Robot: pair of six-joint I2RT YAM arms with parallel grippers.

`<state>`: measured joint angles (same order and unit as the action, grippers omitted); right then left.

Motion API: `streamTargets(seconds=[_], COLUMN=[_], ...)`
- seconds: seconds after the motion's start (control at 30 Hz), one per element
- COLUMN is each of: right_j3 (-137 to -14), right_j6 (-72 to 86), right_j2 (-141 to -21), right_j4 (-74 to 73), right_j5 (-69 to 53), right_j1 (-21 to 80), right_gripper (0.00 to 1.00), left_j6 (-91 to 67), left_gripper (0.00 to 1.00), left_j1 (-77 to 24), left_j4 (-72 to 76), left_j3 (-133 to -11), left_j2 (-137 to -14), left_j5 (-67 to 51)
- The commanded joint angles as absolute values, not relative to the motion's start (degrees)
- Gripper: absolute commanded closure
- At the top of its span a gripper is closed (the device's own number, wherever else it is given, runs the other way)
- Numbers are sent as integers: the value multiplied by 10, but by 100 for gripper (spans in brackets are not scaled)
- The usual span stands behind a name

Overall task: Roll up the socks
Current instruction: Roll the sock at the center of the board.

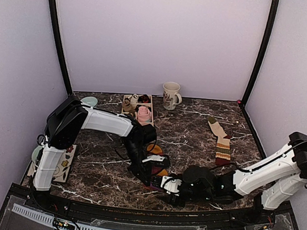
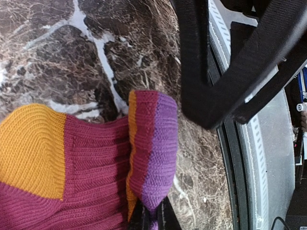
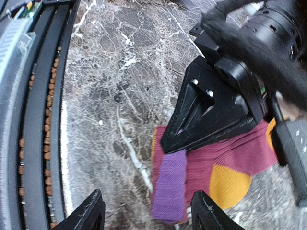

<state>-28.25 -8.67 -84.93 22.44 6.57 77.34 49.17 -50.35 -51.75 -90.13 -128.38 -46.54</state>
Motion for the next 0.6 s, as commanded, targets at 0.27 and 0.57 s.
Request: streamTargets(seconds=[0.27,0.57], right_j3=[-338,-344], right_j6=[-221,-195], right_j2=[-951,-978], right_j4=[250,265], right_j5=[92,87], right_j1=[775,769], right_gripper=[46,73], left_j6=[505,497], left_gripper=[100,100], left_j1=[-506,-505], left_j4=[-575,-571], left_j3=[-891,-894], left_j2=[-1327,-1328], left_j5=[-398,-389])
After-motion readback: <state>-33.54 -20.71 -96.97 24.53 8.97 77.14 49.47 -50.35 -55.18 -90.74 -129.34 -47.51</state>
